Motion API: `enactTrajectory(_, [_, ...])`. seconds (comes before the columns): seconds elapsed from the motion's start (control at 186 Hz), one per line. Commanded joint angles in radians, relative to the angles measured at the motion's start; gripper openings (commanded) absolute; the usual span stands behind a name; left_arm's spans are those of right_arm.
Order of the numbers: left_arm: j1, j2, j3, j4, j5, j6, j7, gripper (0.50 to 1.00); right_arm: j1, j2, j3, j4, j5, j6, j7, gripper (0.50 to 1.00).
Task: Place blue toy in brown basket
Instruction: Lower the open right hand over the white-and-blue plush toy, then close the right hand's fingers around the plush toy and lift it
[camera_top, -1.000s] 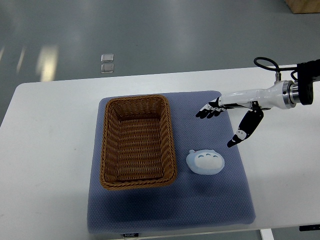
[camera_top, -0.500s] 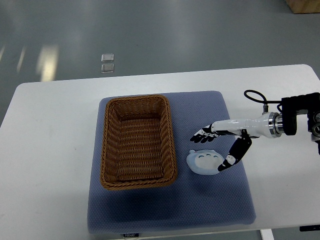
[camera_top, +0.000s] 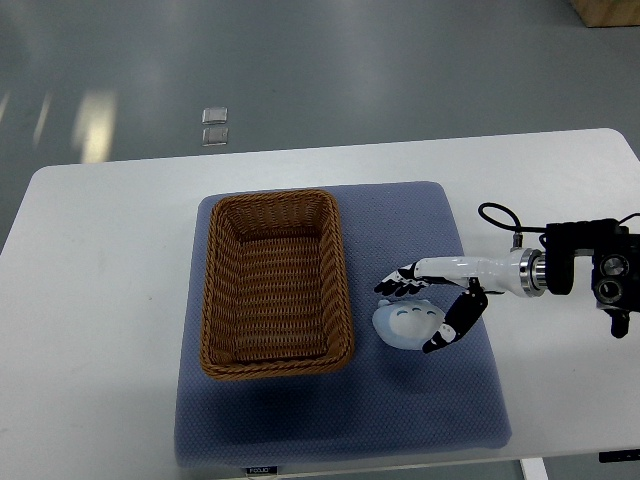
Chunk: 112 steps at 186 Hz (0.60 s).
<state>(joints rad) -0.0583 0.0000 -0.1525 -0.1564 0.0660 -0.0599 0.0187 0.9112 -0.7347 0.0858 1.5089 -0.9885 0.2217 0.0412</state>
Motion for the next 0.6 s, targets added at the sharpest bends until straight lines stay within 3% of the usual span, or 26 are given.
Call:
enactTrajectory(0.0, [0.0,0.0,0.001,0.0,0.002,0.0,0.0,1.0,-0.017,0.015,0.0,-0.01,-0.015,-0.018,0.0,0.903])
enactTrajectory(0.226, [0.0,0.0,0.001,0.0,0.0,0.0,0.0,1.0,-0.038,0.034,0.0,-0.026,-0.038,-0.036,0.003,0.893])
enactTrajectory(0.333, [0.0,0.0,-0.001,0.0,0.002,0.0,0.0,1.0,-0.043,0.044,0.002,-0.032,-0.042,-0.038,0.003,0.844])
enactTrajectory(0.414, [0.0,0.0,-0.001,0.0,0.0,0.0,0.0,1.0,-0.048,0.046,0.002,-0.038,-0.058,-0.048,0.003,0.77])
enactTrajectory(0.505, [0.0,0.0,-0.001,0.0,0.0,0.0,0.0,1.0,-0.051,0.049,0.0,-0.041,-0.084,-0.07,0.003,0.595])
enactTrajectory(0.597, [0.0,0.0,-0.001,0.0,0.0,0.0,0.0,1.0,-0.049,0.051,0.002,-0.044,-0.099,-0.082,0.003,0.509])
